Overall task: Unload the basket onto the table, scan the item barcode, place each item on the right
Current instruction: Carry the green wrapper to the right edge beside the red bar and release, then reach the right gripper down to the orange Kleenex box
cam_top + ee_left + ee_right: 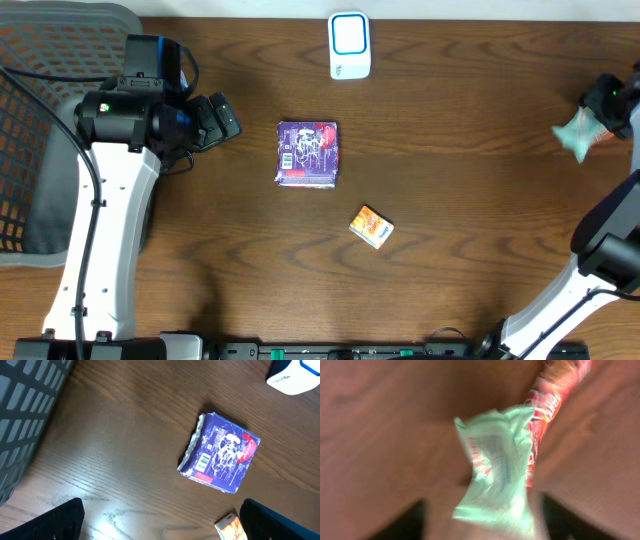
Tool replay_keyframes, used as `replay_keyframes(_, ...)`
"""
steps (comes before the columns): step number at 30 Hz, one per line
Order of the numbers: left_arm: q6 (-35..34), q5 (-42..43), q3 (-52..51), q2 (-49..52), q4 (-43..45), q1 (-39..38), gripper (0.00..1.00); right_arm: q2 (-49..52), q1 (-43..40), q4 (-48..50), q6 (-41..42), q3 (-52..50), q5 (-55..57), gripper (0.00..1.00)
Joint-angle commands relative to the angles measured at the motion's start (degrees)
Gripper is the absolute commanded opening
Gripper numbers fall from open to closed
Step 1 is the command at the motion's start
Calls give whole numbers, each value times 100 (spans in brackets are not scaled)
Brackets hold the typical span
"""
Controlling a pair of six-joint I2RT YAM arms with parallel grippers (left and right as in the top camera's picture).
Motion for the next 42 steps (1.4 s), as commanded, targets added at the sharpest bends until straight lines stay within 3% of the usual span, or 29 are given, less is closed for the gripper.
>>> replay_keyframes(1, -48, -33, 4, 13, -17, 20, 99, 210, -103, -170, -422, 61, 101, 99)
replay_keyframes(7, -48, -33, 4, 13, -17, 20, 99, 94, -57, -455, -444, 63, -870, 99)
replay_keyframes(15, -48, -33, 4, 11, -17, 20, 99, -431, 404, -1014, -496, 63, -3620, 99)
replay_keyframes(20, -48, -31, 4, 13, -17, 20, 99, -507, 1093, -2280, -1707, 61, -5027, 98)
replay_keyframes(25, -48, -33, 4, 13, -17, 20, 99, -507, 2197, -3567, -3163, 7, -4614, 86)
replay_keyframes(29, -48, -33, 4, 13, -17, 20, 99, -507, 3158, -3727, -3241, -186, -3611, 83)
replay_keyframes(42, -48, -33, 4, 13, -17, 20, 99, -507, 5731, -3552, -1381, -323, -658, 83)
